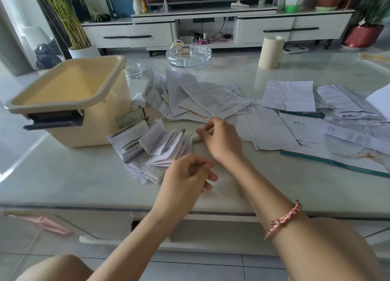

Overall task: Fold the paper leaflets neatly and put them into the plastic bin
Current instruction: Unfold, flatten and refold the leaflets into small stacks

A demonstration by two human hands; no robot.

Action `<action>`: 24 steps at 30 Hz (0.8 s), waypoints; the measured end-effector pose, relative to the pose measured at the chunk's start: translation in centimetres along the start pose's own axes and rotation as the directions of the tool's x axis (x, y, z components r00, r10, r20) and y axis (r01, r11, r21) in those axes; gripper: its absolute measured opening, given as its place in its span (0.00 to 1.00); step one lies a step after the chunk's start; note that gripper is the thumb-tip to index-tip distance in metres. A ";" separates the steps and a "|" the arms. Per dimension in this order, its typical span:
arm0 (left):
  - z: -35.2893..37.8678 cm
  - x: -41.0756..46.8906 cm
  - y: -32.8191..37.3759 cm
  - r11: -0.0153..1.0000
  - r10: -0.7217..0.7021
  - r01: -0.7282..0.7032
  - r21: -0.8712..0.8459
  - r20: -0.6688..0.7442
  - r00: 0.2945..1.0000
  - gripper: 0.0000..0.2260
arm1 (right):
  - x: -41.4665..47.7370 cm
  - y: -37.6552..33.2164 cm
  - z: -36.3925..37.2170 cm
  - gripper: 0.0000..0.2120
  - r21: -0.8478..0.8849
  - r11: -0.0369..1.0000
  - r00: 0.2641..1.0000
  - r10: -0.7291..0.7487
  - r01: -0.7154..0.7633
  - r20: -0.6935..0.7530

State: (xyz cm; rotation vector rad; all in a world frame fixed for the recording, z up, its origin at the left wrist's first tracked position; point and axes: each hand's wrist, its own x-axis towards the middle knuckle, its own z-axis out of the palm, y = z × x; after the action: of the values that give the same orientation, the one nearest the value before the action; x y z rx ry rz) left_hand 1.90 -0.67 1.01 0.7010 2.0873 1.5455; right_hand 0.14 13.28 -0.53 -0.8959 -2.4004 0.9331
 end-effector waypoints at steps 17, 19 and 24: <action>3.4 0.7 2.0 0.996 -0.017 0.027 -0.088 0.110 0.994 0.11 | -1.3 7.2 -11.5 0.38 -0.389 0.918 0.902 0.106 0.073 0.418; 3.7 0.7 1.9 0.995 -0.028 0.039 -0.091 0.119 0.993 0.11 | -1.5 7.7 -11.5 0.29 -0.373 0.927 0.934 0.089 0.051 0.347; 4.2 0.7 1.8 0.992 -0.074 0.086 -0.092 0.125 0.989 0.11 | -2.2 8.1 -11.7 0.16 -0.323 0.942 0.986 -0.042 0.093 0.162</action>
State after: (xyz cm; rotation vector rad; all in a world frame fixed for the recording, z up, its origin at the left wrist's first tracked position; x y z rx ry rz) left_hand 4.25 3.28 1.59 0.6511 1.9151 1.5102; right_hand 11.76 21.52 1.48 -0.8755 -2.7558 0.6013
